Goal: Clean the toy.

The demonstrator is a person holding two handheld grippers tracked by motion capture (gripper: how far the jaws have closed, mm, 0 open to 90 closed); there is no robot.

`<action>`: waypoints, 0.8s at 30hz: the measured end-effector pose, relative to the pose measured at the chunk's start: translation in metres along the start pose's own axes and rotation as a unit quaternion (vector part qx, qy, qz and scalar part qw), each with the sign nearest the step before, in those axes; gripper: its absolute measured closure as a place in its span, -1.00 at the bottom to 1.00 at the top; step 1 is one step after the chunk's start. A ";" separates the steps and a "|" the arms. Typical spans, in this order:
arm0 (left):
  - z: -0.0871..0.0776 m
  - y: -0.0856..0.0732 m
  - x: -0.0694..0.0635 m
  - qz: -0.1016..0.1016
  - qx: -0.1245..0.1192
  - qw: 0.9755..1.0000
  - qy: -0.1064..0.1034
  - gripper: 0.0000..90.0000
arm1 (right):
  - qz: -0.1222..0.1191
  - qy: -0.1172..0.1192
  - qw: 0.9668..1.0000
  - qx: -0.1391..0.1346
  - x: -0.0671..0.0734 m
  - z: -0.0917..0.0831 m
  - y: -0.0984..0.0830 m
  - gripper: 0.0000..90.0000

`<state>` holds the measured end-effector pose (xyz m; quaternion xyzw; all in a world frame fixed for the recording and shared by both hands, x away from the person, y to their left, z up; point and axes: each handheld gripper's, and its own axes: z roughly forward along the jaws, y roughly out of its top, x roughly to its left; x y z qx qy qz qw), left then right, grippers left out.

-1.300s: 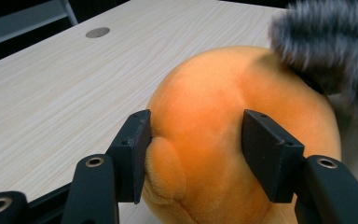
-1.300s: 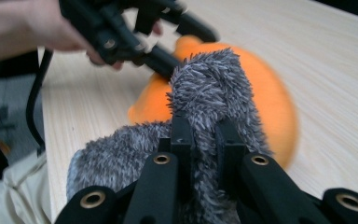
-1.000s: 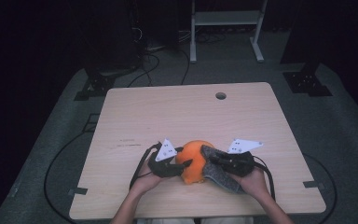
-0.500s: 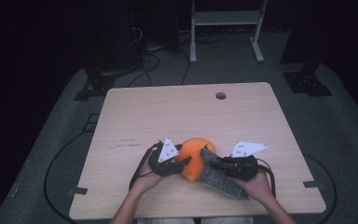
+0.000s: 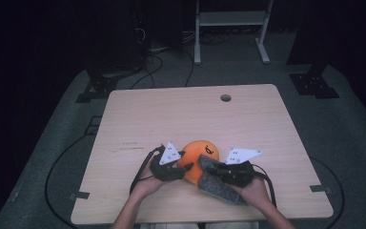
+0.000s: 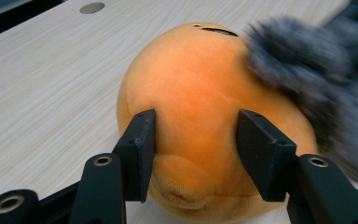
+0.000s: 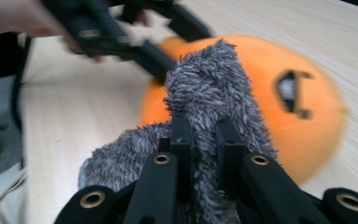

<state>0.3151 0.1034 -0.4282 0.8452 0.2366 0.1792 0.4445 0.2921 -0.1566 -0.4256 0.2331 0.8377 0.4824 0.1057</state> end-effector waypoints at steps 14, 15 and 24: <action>0.005 -0.008 0.009 -0.029 -0.018 0.999 0.012 0.06 | -0.069 0.014 0.997 0.022 0.024 0.014 0.002 0.78; 0.004 -0.008 0.009 -0.030 -0.018 0.999 0.009 0.05 | -0.075 0.014 0.996 0.035 0.024 0.019 0.001 0.78; 0.005 -0.010 0.010 -0.032 -0.018 0.999 0.003 0.06 | -0.046 0.031 0.998 0.030 0.011 0.002 -0.004 0.78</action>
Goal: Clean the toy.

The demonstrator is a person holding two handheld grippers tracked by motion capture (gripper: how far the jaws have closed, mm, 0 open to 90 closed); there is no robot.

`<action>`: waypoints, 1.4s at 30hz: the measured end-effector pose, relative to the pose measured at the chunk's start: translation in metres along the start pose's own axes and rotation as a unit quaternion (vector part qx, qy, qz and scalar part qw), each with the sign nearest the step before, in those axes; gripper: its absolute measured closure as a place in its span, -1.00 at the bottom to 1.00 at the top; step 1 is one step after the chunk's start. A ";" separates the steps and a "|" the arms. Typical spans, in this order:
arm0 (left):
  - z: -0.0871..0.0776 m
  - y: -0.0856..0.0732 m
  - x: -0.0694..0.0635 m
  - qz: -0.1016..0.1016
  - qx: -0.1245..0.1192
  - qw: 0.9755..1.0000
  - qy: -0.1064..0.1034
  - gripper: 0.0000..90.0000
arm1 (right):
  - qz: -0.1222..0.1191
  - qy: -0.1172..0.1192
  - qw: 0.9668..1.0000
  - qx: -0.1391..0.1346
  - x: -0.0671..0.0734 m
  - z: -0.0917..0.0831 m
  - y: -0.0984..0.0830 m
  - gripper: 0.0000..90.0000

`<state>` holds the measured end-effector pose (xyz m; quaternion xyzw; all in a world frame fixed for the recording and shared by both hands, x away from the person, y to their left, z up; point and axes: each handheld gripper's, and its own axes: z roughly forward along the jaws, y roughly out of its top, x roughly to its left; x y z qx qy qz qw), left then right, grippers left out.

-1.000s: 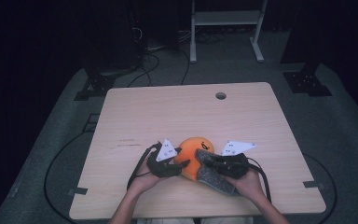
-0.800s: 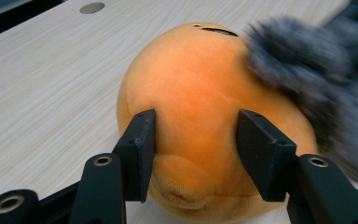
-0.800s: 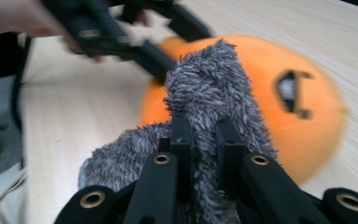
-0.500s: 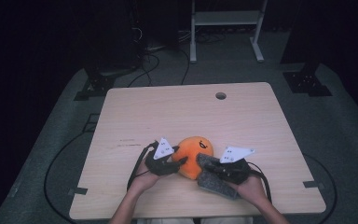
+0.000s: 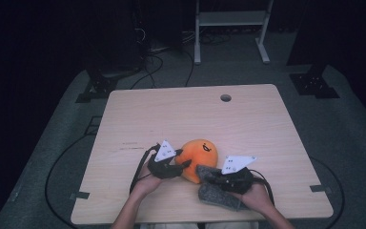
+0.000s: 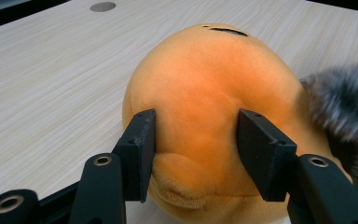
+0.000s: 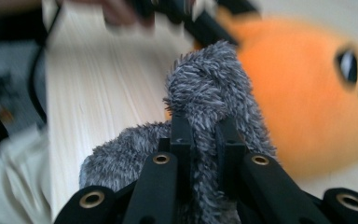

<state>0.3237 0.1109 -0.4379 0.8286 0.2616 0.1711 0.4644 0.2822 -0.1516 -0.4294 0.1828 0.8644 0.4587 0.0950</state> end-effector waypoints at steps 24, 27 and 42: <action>0.001 0.007 -0.002 -0.037 -0.012 0.999 -0.012 -0.06 | 0.022 0.014 0.999 0.029 -0.011 0.009 -0.008 0.78; 0.001 0.006 -0.003 -0.020 -0.008 1.000 -0.018 -0.03 | 0.035 0.006 0.999 -0.010 -0.020 -0.011 -0.004 0.78; 0.010 0.012 -0.009 -0.068 0.003 0.997 -0.040 -0.37 | 0.055 -0.009 0.998 0.006 -0.026 -0.008 -0.010 0.79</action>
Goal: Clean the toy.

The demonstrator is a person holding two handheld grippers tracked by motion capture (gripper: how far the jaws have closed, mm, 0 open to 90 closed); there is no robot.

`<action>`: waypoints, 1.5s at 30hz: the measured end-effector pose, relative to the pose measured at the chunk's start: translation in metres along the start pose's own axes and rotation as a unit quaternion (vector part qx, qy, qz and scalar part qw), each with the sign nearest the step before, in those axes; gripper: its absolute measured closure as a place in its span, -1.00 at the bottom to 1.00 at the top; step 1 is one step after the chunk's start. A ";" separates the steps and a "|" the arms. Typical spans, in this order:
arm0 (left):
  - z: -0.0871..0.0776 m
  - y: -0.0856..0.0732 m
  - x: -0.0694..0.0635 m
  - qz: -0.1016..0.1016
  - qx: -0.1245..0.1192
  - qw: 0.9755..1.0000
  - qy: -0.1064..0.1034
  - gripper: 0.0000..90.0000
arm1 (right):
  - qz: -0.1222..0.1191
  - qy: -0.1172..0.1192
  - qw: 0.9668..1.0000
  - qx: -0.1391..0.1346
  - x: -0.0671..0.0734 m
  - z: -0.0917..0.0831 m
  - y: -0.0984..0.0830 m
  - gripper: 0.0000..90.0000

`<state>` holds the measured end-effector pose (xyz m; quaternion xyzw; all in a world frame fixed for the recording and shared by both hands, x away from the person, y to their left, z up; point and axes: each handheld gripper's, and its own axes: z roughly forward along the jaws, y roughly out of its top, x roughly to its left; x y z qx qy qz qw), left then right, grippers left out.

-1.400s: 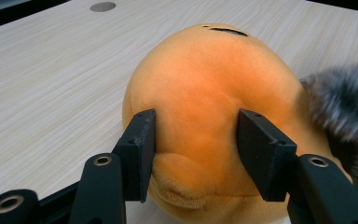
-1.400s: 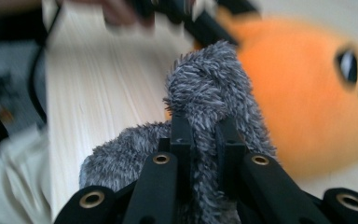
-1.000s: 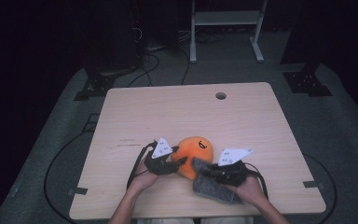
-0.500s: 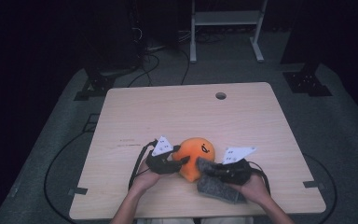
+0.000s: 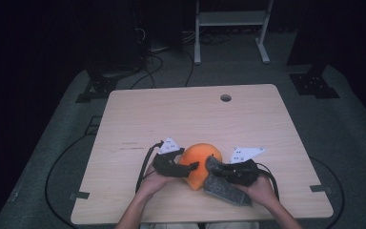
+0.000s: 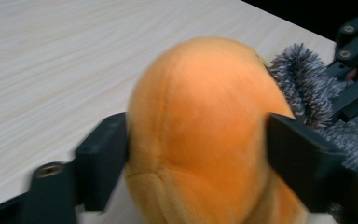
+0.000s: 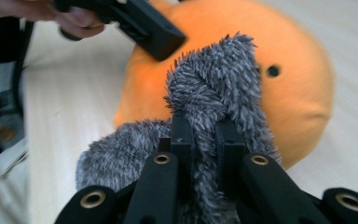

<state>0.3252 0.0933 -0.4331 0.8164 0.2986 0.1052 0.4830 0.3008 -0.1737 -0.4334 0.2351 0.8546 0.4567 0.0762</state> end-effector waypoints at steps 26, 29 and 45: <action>-0.003 0.008 -0.032 0.161 -0.020 0.986 -0.024 -0.03 | 0.018 0.004 0.999 -0.030 -0.011 -0.042 -0.007 0.79; -0.004 0.008 -0.038 0.215 -0.016 0.976 -0.035 -0.02 | 0.034 -0.009 0.996 -0.079 -0.021 -0.052 0.005 0.79; -0.003 0.010 -0.026 0.134 -0.033 0.990 -0.014 -0.05 | 0.047 0.005 0.998 -0.042 -0.014 -0.039 -0.011 0.79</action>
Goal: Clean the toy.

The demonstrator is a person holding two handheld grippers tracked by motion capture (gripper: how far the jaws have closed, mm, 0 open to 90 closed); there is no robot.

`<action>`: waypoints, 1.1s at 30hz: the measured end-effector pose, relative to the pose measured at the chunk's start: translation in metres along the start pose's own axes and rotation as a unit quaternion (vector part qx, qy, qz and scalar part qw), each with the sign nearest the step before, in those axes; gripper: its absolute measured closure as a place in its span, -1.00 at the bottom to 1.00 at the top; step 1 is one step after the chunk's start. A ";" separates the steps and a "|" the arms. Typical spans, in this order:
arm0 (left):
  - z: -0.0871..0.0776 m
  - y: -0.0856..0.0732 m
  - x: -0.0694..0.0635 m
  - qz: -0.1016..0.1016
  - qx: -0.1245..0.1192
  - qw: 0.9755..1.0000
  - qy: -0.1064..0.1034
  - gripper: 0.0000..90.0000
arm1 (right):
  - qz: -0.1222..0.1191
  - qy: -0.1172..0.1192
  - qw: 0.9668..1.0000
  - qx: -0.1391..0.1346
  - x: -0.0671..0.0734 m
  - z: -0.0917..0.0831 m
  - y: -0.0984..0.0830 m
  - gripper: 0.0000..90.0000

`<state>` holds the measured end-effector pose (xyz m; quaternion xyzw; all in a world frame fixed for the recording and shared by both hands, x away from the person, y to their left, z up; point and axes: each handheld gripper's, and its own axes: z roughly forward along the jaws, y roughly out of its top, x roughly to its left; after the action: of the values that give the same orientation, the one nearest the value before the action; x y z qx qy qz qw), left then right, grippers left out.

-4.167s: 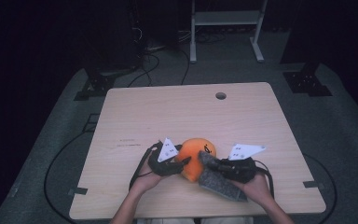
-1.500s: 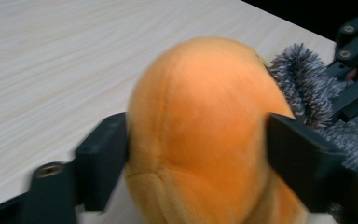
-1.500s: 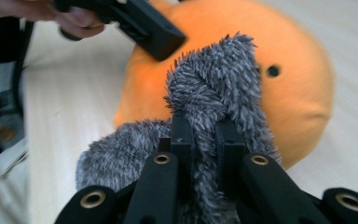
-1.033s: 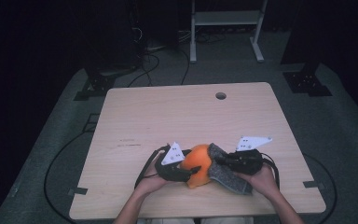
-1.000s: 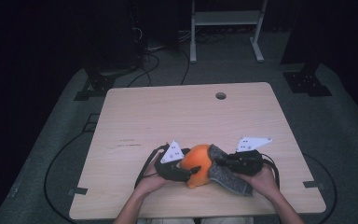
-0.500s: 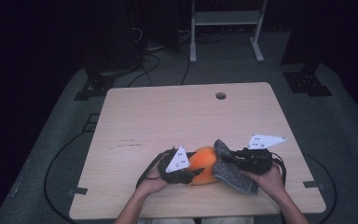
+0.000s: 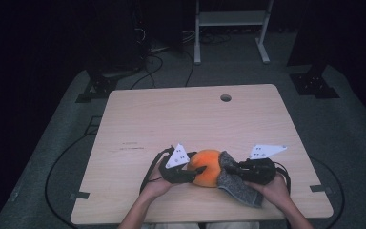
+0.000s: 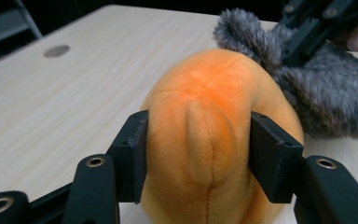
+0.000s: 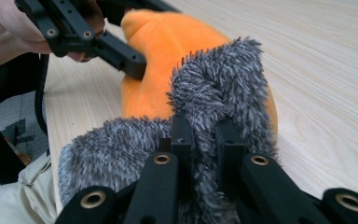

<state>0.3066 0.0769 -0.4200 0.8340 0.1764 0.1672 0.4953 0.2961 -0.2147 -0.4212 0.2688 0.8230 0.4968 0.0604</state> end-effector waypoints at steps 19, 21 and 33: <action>0.001 -0.009 0.001 -0.022 -0.005 0.999 -0.027 0.00 | 0.022 0.004 1.000 -0.015 -0.013 -0.012 -0.003 0.79; 0.001 -0.006 0.000 -0.011 -0.006 1.000 -0.029 -0.02 | 0.026 0.009 0.999 -0.030 -0.014 -0.009 0.004 0.79; 0.007 -0.002 -0.003 -0.043 -0.005 0.999 -0.016 -0.09 | 0.015 0.011 1.000 -0.010 -0.005 -0.003 0.000 0.79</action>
<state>0.3070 0.0716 -0.4253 0.8259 0.2037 0.1332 0.5086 0.2998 -0.2194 -0.4204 0.2749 0.8144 0.5089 0.0472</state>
